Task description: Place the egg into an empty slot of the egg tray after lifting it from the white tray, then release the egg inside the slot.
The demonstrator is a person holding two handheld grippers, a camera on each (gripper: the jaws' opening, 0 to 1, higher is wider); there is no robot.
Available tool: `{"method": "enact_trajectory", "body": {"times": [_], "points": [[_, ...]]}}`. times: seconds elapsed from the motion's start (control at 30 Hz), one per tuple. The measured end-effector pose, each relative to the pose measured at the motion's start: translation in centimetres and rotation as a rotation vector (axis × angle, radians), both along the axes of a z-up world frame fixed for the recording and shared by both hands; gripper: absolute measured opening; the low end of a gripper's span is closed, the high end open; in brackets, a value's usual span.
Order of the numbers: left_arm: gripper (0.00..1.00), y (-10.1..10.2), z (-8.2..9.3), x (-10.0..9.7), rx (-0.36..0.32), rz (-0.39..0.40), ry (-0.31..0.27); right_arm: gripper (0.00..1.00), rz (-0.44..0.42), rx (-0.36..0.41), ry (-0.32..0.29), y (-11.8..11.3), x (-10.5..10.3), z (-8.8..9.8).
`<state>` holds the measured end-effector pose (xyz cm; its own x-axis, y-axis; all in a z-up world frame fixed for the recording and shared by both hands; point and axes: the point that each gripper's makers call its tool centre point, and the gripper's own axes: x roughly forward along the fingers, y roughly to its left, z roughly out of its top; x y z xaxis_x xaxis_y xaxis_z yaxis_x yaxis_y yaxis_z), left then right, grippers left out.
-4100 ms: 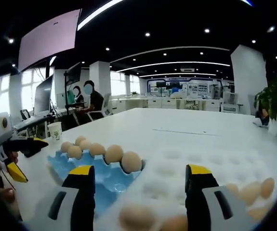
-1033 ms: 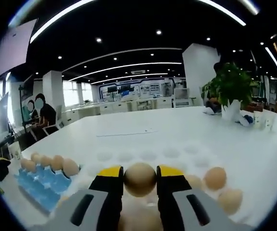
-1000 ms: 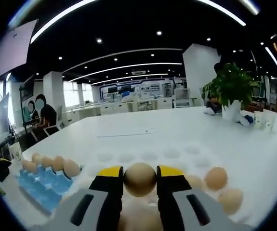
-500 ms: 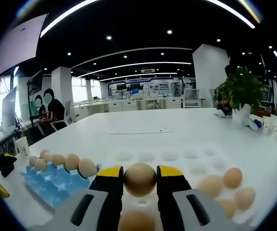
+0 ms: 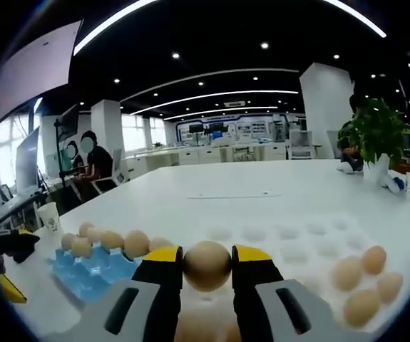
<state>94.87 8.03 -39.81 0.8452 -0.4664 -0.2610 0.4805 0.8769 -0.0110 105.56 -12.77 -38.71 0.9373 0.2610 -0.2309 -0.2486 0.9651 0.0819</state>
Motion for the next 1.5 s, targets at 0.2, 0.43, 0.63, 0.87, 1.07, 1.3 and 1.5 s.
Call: {"method": "enact_trajectory", "body": {"times": [0.2, 0.43, 0.63, 0.87, 1.07, 1.3, 1.5], "points": [[0.98, 0.1, -0.3, -0.1, -0.003, -0.003, 0.006, 0.28, 0.044, 0.021, 0.004, 1.3, 0.0, 0.2], [0.96, 0.3, 0.3, -0.2, -0.045, 0.001, -0.007, 0.28, 0.086, 0.046, 0.014, 3.0, -0.1, 0.3], [0.97, 0.4, 0.4, -0.3, -0.057, 0.006, -0.008, 0.28, 0.122, 0.057, 0.03, 4.6, -0.2, 0.2], [0.96, 0.9, 0.4, -0.3, -0.031, 0.027, -0.021, 0.28, 0.147, 0.062, 0.032, 5.6, -0.2, 0.2], [0.96, 1.3, 1.2, -0.3, -0.062, 0.034, -0.059, 0.28, 0.16, 0.042, 0.029, 6.4, -0.2, 0.1], [0.95, 1.4, 1.1, -0.2, -0.044, 0.037, -0.055, 0.28, 0.199, 0.038, 0.026, 8.2, -0.5, 0.2], [0.95, 1.5, 0.9, -0.2, -0.041, 0.035, -0.052, 0.28, 0.241, 0.054, 0.023, 9.7, -0.7, 0.4]]}}
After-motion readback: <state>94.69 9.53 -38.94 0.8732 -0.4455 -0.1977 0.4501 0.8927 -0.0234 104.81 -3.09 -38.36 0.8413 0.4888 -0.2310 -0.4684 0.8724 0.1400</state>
